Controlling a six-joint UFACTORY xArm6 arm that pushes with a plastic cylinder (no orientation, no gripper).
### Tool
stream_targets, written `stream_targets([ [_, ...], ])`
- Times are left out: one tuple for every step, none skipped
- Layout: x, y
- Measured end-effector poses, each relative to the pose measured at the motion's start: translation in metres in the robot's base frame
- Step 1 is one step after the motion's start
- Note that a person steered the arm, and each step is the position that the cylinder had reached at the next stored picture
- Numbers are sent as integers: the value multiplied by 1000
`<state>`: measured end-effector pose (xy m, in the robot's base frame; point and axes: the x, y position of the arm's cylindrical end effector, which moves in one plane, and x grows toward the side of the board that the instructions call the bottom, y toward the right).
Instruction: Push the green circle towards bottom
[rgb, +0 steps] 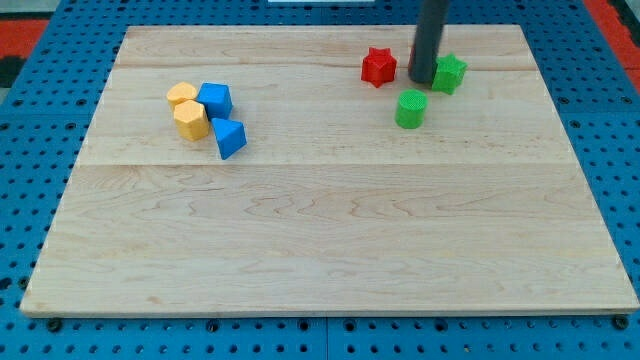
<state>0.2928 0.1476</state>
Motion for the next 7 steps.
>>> stream_targets([
  [-25, 9],
  [-42, 35],
  [24, -21],
  [61, -54],
  [40, -117],
  [5, -93],
  [-4, -44],
])
